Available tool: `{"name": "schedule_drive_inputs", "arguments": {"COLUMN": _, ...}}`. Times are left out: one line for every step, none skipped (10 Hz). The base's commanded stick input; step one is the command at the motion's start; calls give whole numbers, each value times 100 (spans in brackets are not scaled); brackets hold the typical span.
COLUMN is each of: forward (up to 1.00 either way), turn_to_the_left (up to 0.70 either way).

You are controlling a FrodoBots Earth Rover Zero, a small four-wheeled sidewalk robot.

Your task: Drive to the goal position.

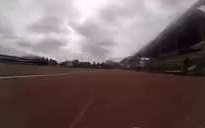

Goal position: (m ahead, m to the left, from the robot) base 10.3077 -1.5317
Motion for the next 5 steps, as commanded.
{"name": "schedule_drive_inputs", "arguments": {"forward": 70, "turn_to_the_left": 0}}
{"name": "schedule_drive_inputs", "arguments": {"forward": 70, "turn_to_the_left": 0}}
{"name": "schedule_drive_inputs", "arguments": {"forward": 70, "turn_to_the_left": 0}}
{"name": "schedule_drive_inputs", "arguments": {"forward": 70, "turn_to_the_left": 0}}
{"name": "schedule_drive_inputs", "arguments": {"forward": 70, "turn_to_the_left": 0}}
